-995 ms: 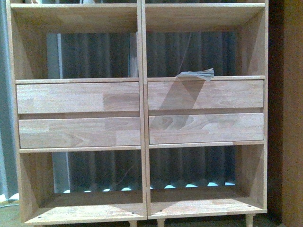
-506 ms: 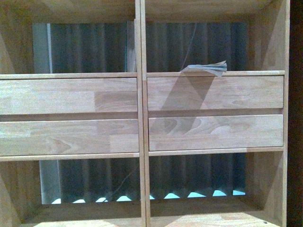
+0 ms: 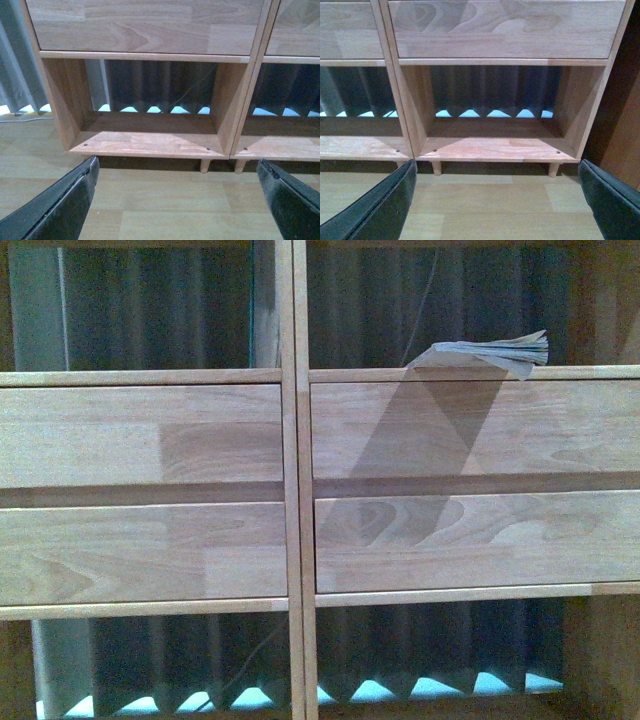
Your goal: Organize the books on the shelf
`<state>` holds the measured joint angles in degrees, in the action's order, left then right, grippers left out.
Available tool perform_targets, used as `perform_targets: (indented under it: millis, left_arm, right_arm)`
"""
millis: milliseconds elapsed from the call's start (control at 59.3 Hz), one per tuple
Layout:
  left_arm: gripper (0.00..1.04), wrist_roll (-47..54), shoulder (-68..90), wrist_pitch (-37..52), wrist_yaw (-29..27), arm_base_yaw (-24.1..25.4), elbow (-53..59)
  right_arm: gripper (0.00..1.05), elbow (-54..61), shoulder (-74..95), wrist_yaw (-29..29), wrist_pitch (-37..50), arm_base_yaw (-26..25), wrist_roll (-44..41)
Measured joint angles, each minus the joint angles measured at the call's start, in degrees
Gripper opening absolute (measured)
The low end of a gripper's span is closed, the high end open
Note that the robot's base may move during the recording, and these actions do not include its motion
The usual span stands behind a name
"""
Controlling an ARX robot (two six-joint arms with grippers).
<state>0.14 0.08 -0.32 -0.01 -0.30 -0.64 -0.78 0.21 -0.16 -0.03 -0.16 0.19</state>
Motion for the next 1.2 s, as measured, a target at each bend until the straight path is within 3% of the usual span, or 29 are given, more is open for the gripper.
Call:
perform_targets:
  millis: [1198]
  left_arm:
    - [0.97,0.0,0.0,0.0,0.0,0.0,0.0]
  right_arm:
    - [0.98,0.0,0.02,0.13,0.0,0.02,-0.02]
